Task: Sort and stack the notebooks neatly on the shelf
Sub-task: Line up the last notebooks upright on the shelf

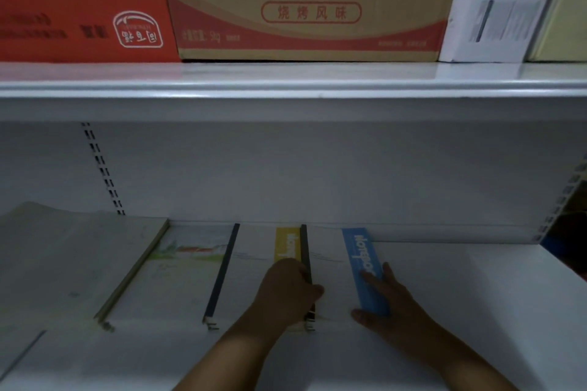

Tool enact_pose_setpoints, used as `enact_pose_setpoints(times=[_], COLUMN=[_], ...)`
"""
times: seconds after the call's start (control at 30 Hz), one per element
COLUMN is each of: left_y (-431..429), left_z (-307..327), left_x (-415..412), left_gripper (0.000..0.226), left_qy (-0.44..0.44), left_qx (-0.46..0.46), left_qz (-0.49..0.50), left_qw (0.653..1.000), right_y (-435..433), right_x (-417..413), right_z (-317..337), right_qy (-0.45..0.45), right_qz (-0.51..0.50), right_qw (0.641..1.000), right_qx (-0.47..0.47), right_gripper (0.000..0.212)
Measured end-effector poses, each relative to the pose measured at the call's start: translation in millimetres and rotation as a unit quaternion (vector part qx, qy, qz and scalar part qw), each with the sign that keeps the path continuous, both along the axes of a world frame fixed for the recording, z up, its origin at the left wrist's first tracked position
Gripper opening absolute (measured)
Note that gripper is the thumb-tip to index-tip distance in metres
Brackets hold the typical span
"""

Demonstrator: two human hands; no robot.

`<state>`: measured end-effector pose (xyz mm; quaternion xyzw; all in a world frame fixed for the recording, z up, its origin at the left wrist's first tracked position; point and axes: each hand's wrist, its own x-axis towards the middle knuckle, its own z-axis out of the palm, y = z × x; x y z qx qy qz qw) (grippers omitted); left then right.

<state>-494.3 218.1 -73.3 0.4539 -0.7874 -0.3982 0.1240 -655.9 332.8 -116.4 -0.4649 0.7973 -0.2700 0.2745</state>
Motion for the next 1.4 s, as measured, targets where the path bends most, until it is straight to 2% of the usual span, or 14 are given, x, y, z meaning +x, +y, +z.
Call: enact_pose_setpoints(times=[0.03,0.1,0.17,0.27,0.47,0.57,0.63,0.73,0.83,0.87,0.97,1.03,1.27,1.4], left_y=[1,6,11,14,-24,-35,-40,-36,-26,-24,-21,-21,-29,-33], left_z=[2,7,13,20,35,27,19,8,7,7,7,6,-7,-8], left_x=[0,-2,-4,0,75,100,103,104,104,104,101,94,87,84], left_gripper=[0.012,0.011,0.027,0.045,0.029,0.029,0.031,0.028,0.027,0.035,0.09,0.101,0.078,0.085], left_qy=[0.025,0.105,0.192,0.253,0.29,0.272,0.244,0.181,0.061,-0.004,-0.192,-0.245,-0.181,-0.201], left_qx=[0.015,0.047,0.081,0.122,0.076,0.065,0.032,-0.089,-0.199,-0.213,-0.16,-0.132,-0.2,-0.214], left_qz=[0.014,0.036,0.045,0.07,0.196,0.235,0.247,0.259,0.232,0.2,0.012,-0.097,-0.084,-0.112], left_qw=[0.999,0.993,0.977,0.957,0.934,0.931,0.937,0.945,0.95,0.956,0.968,0.956,0.959,0.949], right_y=[1,1,2,7,10,10,11,13,13,13,12,12,13,11], right_x=[0,2,5,-1,-5,-5,-6,-4,-1,-1,-1,1,2,-4], right_z=[1,1,5,6,4,-5,-5,0,0,-1,-2,0,4,9], right_qy=[-0.004,-0.022,-0.058,-0.115,-0.066,-0.006,0.008,0.009,0.021,0.022,0.028,0.029,0.016,0.035], right_qz=[-0.002,0.012,0.012,-0.018,-0.002,0.012,0.028,0.044,0.045,0.044,0.042,0.04,0.03,0.056], right_qw=[1.0,0.999,0.996,0.985,0.993,0.997,0.999,0.999,0.999,0.999,0.999,0.999,0.999,0.998], right_qx=[-0.008,-0.031,-0.067,-0.126,-0.094,-0.07,-0.043,-0.031,-0.024,-0.021,-0.018,-0.019,-0.027,0.012], right_gripper=[0.134,0.103,0.078,0.062,0.043,0.103,0.12,0.123,0.132,0.135,0.139,0.139,0.114,0.131])
